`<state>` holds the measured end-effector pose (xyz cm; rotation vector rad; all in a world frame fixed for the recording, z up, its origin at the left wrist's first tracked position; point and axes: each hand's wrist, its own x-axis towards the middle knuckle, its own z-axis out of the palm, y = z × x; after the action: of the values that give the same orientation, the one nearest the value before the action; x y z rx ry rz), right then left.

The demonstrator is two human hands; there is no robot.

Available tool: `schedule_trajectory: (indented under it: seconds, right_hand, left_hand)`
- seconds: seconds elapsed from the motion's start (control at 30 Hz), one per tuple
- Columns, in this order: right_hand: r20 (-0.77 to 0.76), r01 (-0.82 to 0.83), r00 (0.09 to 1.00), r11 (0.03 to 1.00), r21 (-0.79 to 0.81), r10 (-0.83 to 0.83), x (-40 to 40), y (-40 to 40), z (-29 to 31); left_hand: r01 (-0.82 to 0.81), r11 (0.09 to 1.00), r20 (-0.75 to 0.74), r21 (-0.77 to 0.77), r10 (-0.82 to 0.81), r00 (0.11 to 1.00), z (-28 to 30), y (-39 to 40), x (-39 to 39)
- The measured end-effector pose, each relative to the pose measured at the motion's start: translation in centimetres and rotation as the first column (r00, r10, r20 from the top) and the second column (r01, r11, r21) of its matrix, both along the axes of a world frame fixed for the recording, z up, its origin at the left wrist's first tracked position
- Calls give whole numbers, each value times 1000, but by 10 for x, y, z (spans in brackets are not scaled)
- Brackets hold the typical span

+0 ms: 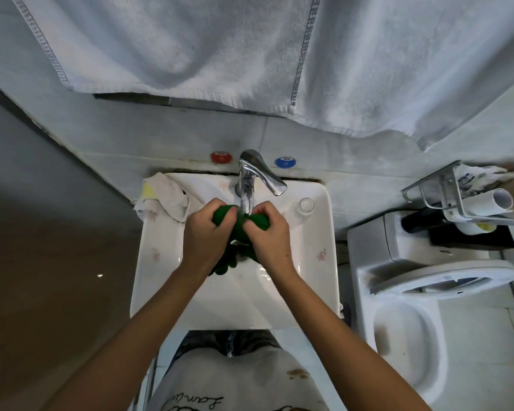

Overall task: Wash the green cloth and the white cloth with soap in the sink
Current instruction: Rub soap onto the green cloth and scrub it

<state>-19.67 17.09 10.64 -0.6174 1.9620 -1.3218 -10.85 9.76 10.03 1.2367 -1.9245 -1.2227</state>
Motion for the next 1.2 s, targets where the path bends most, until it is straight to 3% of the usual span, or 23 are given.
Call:
schedule_trajectory:
  seconds: [0.07,0.13,0.2,0.3,0.43,0.83,0.97,1.07,1.2]
  right_hand:
    - [12,51,999,999,-16,-51,5,-5,3]
    - [113,219,970,976,-17,-216,3,-14,2]
    - [206,294,937,955,-32,-281,9,-18,1]
    - [211,211,957,977,-41,-198,20,-15,-1]
    - [214,292,932,956,34,-292,10,-23,-6]
    - [187,231,955,973,13,-230,21,-23,0]
    - [190,317,929,948,29,-316,7,-34,3]
    - [158,262,953,965,-1,-258,23,-28,5]
    - [170,307,937,952,22,-306,6,-33,5]
  left_hand:
    - [-33,998,-6,-48,33,999,-3,9,-3]
    - [46,996,0,-74,-46,999,-3,23,-6]
    - [-17,1000,-48,-6,16,999,-2,24,-12]
    - [-206,962,-120,181,229,966,0,16,-20]
    - [-173,954,-81,245,198,977,3,28,-23]
    - [-206,949,-192,237,254,948,-3,7,-25]
    - [-148,972,-216,180,186,959,6,28,-26]
    - [-213,951,-226,226,263,938,3,2,-28]
    - [-155,983,-233,103,175,957,9,33,-24]
